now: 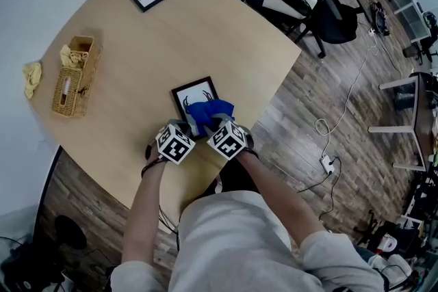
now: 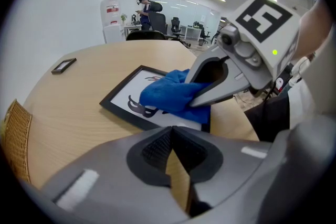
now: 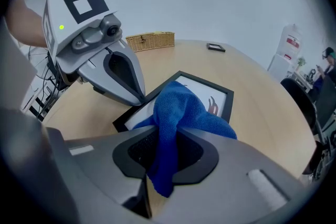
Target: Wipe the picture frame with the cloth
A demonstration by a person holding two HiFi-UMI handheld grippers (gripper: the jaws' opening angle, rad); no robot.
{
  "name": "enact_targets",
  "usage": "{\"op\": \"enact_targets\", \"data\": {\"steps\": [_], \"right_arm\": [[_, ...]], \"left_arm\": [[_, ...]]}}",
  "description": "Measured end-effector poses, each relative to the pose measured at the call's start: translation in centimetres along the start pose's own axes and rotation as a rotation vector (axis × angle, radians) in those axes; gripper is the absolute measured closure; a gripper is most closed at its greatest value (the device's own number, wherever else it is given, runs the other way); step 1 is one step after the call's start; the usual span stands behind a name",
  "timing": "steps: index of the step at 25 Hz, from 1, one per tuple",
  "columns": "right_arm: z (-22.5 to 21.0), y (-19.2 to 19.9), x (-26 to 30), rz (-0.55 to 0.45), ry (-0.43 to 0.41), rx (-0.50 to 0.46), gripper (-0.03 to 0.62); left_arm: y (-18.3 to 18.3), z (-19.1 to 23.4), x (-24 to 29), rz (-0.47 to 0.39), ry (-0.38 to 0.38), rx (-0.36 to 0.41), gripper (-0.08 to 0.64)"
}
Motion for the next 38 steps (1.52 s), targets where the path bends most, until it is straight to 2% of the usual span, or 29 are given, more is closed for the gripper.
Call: {"op": "enact_targets", "data": {"steps": [8, 23, 38], "right_arm": [[-1.6, -1.0, 0.8, -0.007, -0.015, 0.016, 0.534], [-5.1, -4.6, 3.4, -0.004, -0.009, -0.013, 0.534], [-8.1, -7.8, 5.3, 0.002, 0.075, 0.026, 0.534]], "left_arm": [[0.2, 0.0, 0.0, -0.017, 0.01, -0.019, 0.508], [0.8, 0.3, -0.2, -0.055, 0.017, -0.055, 0.508], [0.9, 0.7, -0.2, -0.071, 0.032, -0.059, 0.508]]}}
Point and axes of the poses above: the fingertips, and each gripper's own axes: x forward along the fingers, z to its left, y out of its underside, the point moved 8 cm from there along -x, backward along the fingers, and after that the axes turned 6 degrees about -x, right-handed, at the moved point
